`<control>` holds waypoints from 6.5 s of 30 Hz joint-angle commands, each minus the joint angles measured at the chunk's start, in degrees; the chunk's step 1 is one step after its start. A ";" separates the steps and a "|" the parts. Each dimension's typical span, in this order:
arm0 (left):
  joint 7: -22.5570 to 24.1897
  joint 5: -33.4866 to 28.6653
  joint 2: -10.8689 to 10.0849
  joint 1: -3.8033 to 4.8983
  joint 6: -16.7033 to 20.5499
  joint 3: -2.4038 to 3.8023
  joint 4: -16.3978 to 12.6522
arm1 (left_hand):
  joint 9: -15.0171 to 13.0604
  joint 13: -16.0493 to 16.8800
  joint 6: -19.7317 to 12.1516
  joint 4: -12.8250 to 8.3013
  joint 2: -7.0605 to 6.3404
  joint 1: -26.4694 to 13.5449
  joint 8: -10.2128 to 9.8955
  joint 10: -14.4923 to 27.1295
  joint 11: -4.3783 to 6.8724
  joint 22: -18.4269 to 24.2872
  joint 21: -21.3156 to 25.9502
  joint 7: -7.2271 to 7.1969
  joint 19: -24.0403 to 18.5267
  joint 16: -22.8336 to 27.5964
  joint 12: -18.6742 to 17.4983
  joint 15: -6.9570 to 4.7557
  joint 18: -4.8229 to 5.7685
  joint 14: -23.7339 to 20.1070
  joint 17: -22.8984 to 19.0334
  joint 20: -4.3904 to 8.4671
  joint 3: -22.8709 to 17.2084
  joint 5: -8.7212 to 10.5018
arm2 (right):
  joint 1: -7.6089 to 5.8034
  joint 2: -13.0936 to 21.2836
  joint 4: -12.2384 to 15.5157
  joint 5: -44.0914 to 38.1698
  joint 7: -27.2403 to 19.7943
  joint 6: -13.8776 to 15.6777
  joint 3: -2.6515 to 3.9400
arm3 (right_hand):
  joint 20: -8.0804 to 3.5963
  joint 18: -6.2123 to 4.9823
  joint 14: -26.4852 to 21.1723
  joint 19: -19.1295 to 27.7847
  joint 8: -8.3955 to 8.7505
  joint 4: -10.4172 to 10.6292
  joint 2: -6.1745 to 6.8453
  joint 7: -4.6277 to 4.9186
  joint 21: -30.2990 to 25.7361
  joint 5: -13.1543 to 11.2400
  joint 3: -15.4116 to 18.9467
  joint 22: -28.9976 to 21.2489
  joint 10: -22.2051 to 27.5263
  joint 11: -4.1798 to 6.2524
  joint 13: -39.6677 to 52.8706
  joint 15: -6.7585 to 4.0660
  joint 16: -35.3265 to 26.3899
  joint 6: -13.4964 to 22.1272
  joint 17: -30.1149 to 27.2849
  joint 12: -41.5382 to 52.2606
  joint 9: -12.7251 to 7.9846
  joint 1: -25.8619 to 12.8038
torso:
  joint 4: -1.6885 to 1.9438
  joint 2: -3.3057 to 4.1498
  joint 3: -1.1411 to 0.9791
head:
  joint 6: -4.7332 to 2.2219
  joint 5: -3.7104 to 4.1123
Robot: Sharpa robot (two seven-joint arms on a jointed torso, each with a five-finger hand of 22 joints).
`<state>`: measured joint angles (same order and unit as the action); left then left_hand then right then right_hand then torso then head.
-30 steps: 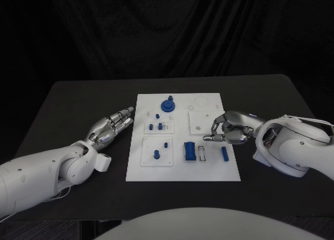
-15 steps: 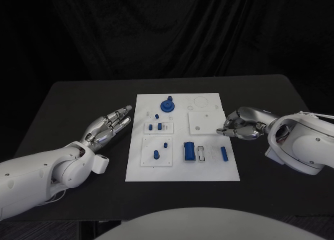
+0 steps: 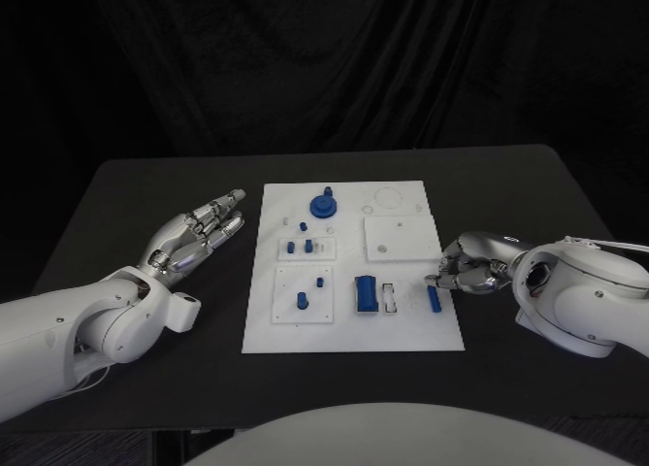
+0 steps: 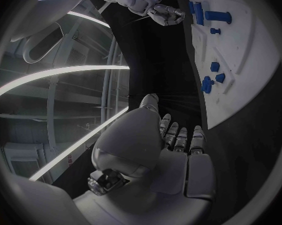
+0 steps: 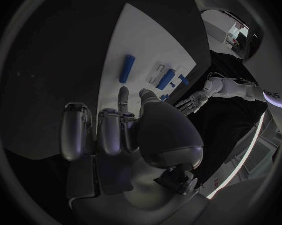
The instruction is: Assemble the parts on the task board
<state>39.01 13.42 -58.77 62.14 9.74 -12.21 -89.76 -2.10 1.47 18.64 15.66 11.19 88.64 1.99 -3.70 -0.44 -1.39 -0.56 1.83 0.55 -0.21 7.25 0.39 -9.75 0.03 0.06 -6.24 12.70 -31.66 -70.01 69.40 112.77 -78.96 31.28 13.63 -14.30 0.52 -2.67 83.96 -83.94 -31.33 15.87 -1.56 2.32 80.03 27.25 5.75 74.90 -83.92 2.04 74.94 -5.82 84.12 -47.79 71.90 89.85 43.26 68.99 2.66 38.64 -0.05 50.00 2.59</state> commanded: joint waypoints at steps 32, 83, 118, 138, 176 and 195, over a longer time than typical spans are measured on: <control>6.65 1.07 1.67 0.07 -3.34 0.03 2.70 | -0.04 0.06 0.24 0.10 -0.03 0.78 0.17 -0.32 -2.16 -0.05 0.01 1.75 0.11 0.21 0.13 2.74 0.12 -0.03 -0.06 -2.52 -0.44 -0.16 | 3.94 -3.64 -1.64 -9.80 5.87 -5.37 -0.01 | 0.45 -0.03 2.90 -2.28 2.70 -0.83 1.01 0.35 -0.80 5.61 -2.44 11.49 -6.08 -0.43 15.06 0.52 -0.67 -0.76 -0.82 0.15 -2.79 2.77 | 0.09 0.04 0.00 | 0.00 1.11; 5.21 1.08 3.46 -0.35 -6.09 0.02 4.38 | -0.10 0.19 0.88 -0.30 0.43 1.36 0.24 -0.97 -4.00 -0.25 -0.10 3.23 0.27 0.21 0.93 3.95 -0.07 -0.03 -0.06 -3.91 -1.04 -0.19 | 1.61 -5.99 -1.76 32.53 -5.66 7.14 0.11 | 1.30 -0.06 2.93 -2.34 5.38 -9.99 6.39 1.75 -0.95 9.54 -31.07 11.47 -6.08 -1.59 15.06 1.47 -0.66 -0.79 -0.93 0.15 -6.31 -0.35 | 0.21 0.04 0.07 | 0.00 0.17; 4.33 1.08 4.21 -0.77 -7.56 0.02 5.45 | -0.23 0.16 1.92 -0.55 0.62 1.59 0.44 -0.94 -4.41 -0.35 -0.16 4.18 0.36 0.21 0.88 4.85 0.03 -0.03 -0.06 -4.69 -1.39 -0.22 | 1.70 -9.59 -5.03 28.18 -1.67 1.70 0.09 | 1.31 -0.21 2.70 -2.06 4.64 -9.40 5.26 1.48 -1.52 7.62 -27.60 11.26 -6.08 -1.44 15.06 1.41 -1.10 -0.47 -2.00 0.15 -6.17 -5.07 | 0.10 0.05 0.01 | 0.00 -0.99; 4.19 1.08 4.42 -1.10 -7.89 0.02 5.89 | -0.22 0.14 1.94 -0.62 0.64 1.64 0.42 -0.88 -4.46 -0.37 -0.18 4.26 0.39 0.21 0.82 5.16 0.07 -0.03 -0.06 -4.92 -1.46 -0.23 | 1.71 -10.39 -6.05 28.13 -2.58 0.48 0.09 | 1.38 -0.23 2.69 -1.99 4.86 -6.99 4.92 1.67 -1.72 -1.36 -23.83 11.21 -6.08 -1.62 15.06 1.52 -1.21 -0.08 -2.21 0.15 -6.76 -8.56 | 0.12 0.05 0.03 | 0.00 -1.02; 3.43 1.08 4.74 -1.60 -8.08 0.02 6.79 | -0.12 0.02 1.17 -0.81 0.57 1.66 0.25 -0.26 -4.12 -0.36 -0.18 3.96 0.40 0.21 0.16 5.31 0.02 -0.03 -0.06 -5.17 -1.56 -0.20 | 1.72 -10.52 -5.68 20.95 -4.11 1.35 0.09 | -0.35 -0.27 2.80 -2.01 -14.74 -5.37 3.21 -1.22 -1.88 -7.69 -14.31 11.20 -6.08 0.83 15.06 -0.46 -1.08 4.33 -1.82 0.15 6.70 -6.57 | 0.12 0.02 0.02 | 0.00 -1.31; 3.90 1.08 4.65 -1.69 -7.65 0.02 6.68 | -0.15 0.06 1.35 -0.87 0.61 1.68 0.29 -0.28 -4.21 -0.35 -0.18 3.95 0.40 0.21 0.28 5.26 -0.01 -0.03 -0.06 -5.19 -1.63 -0.24 | 1.82 -7.92 -3.70 18.85 -6.55 2.82 0.07 | -0.83 -0.23 2.89 -2.08 -18.83 -4.77 2.79 -1.89 -1.74 -7.98 -13.91 11.26 -6.08 1.43 15.06 -0.96 -0.94 5.42 -1.40 0.15 10.05 -5.98 | 0.09 0.02 0.00 | 0.00 -1.62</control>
<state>39.00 14.44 -54.18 60.56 2.24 -12.24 -82.94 -2.26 1.56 20.16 14.84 11.72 89.62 2.21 -4.20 -4.62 -1.69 -0.56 5.85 0.97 -0.21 7.69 5.43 -9.76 -0.08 0.09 -10.97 11.25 -31.65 -68.28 61.32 108.78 -58.20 26.12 14.92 -14.22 0.12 -2.67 83.86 -83.97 -50.08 11.07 1.49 0.36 78.53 19.40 -8.20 74.91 -84.04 2.97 74.91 -6.35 83.21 -42.75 70.46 89.85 53.29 62.89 2.75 38.66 -0.04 50.00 1.01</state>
